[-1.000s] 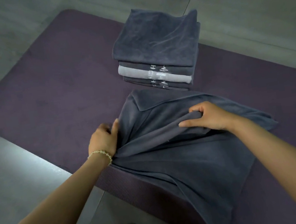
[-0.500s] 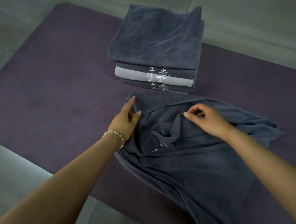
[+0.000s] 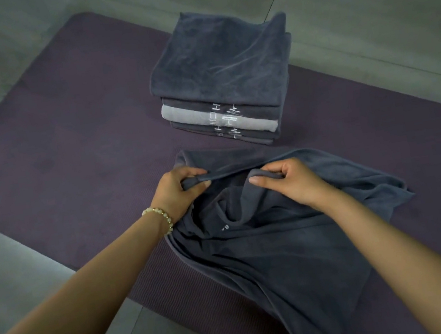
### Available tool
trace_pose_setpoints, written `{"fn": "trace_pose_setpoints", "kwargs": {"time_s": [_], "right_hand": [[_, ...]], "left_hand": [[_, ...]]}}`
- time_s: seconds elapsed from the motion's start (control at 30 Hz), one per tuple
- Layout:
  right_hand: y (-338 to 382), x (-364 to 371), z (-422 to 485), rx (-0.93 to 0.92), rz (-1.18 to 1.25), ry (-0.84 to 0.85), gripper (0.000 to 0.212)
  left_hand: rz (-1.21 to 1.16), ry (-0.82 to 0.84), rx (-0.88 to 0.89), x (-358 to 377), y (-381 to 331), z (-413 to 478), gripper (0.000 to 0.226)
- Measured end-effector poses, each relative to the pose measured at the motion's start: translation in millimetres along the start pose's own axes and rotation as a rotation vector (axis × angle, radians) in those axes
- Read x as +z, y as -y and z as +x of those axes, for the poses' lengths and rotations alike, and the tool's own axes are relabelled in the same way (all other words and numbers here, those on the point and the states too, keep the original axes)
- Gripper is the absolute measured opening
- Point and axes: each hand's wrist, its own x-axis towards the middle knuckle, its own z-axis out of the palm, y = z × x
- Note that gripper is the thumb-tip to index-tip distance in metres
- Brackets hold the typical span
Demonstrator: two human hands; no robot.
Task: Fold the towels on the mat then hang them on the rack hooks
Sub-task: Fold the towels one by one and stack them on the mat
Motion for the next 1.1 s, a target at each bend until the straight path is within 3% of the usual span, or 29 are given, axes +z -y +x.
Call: {"fn": "trace_pose_setpoints", "kwargs": {"time_s": [0.07, 0.13, 0.3, 0.4, 0.53, 0.67, 0.73, 0.83, 0.97, 1.1], "right_hand": [[7.7, -0.7, -4.4, -0.061, 0.012, 0.044, 0.005], [16.2, 0.5, -7.5, -0.097, -0.006, 0.075, 0.008], [36.2, 7.2, -13.1, -0.124, 0.062, 0.211, 0.005], [48.8, 13.1, -15.3, -0.201, 0.037, 0.238, 0.013], [55.1, 14.6, -13.7, -0.283, 0.061, 0.128, 0.013], [48.8, 9.1, -10.3, -0.313, 0.078, -0.066, 0.016], [46.8, 6.9, -10.1, -0.327, 0.063, -0.111, 0.017], [46.5, 3.5, -10.8, -0.337, 0.062, -0.13, 0.016], [47.5, 1.6, -11.6, -0.343, 0.037, -0.152, 0.01], [51.1, -6.2, -17.2, -0.313, -0.046, -0.162, 0.023]], "left_hand": [[0.036, 0.033, 0.034, -4.9, -3.9, -2.9, 0.003], [0.051, 0.065, 0.049, -7.3, -9.6, -5.0, 0.016], [-0.215, 0.049, -0.074, -10.0, -30.3, -7.2, 0.018], [-0.325, 0.194, -0.168, -12.1, -49.8, -10.5, 0.026], [-0.417, 0.344, -0.215, -9.2, -73.2, -18.6, 0.036], [-0.417, 0.372, -0.222, -8.5, -80.5, -21.1, 0.049], [-0.394, 0.399, -0.202, -8.3, -83.0, -21.7, 0.045], [-0.423, 0.448, -0.146, -5.8, -85.3, -22.4, 0.02], [-0.391, 0.384, -0.073, -2.6, -89.3, -23.0, 0.022], [-0.305, 0.293, -0.006, -0.8, -94.7, -21.1, 0.02]]}}
